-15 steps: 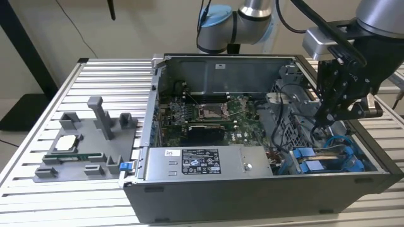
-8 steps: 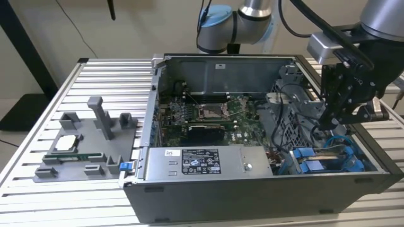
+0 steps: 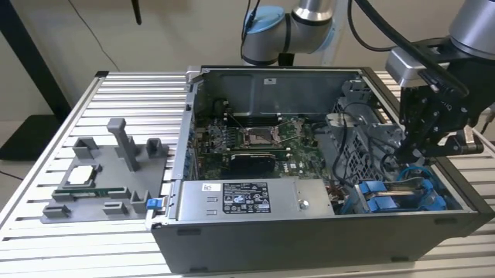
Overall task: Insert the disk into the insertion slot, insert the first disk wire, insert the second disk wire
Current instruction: 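Insert the first disk wire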
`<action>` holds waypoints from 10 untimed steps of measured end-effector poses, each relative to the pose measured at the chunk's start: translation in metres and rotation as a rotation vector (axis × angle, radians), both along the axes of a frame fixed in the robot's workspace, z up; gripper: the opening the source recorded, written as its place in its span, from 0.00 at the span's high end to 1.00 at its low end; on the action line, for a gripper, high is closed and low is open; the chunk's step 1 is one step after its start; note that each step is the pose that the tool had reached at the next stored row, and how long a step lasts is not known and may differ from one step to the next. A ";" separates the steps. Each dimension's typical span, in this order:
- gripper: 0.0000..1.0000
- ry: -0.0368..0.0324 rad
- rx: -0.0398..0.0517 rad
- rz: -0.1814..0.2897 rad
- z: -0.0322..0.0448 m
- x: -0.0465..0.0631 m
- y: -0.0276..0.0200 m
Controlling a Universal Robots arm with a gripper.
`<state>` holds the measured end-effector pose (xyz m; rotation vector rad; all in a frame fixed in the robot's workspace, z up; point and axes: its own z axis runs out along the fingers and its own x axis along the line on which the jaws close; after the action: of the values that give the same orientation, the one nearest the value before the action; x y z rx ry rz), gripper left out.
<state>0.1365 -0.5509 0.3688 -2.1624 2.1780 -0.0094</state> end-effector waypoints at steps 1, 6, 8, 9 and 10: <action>1.00 0.0000 0.0000 0.000 -0.0003 0.001 0.0000; 1.00 0.0001 -0.0006 0.000 -0.0039 0.004 0.0000; 1.00 0.0091 -0.0006 0.000 -0.0046 0.009 -0.0002; 1.00 0.0171 -0.0007 0.000 -0.0050 0.012 -0.0003; 1.00 0.0248 -0.0007 0.000 -0.0055 0.016 -0.0004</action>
<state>0.1521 -0.5513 0.3633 -2.1745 2.1914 0.0167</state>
